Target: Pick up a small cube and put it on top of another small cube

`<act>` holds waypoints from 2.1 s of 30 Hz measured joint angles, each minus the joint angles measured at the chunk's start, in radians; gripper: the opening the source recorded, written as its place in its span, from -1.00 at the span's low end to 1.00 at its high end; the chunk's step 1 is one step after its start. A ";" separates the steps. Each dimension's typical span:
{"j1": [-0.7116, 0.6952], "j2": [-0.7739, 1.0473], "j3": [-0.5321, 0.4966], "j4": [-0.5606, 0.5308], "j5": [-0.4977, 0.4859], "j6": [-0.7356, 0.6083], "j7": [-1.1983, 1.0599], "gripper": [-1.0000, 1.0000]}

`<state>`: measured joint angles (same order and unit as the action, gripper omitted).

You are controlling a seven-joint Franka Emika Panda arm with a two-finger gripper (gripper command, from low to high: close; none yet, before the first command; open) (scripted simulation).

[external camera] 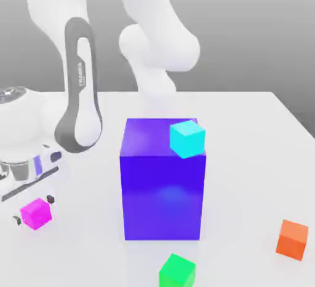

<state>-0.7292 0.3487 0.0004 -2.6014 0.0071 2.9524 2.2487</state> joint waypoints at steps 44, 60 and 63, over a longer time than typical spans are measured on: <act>-0.310 -0.827 0.942 0.133 0.436 -0.629 0.649 -1.00; -1.186 -0.976 2.067 0.249 0.930 -0.500 0.505 -1.00; -1.212 -0.994 2.100 0.255 0.959 -0.488 0.487 1.00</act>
<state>-1.9411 -0.6451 2.1007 -2.3468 0.9657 2.4641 2.7358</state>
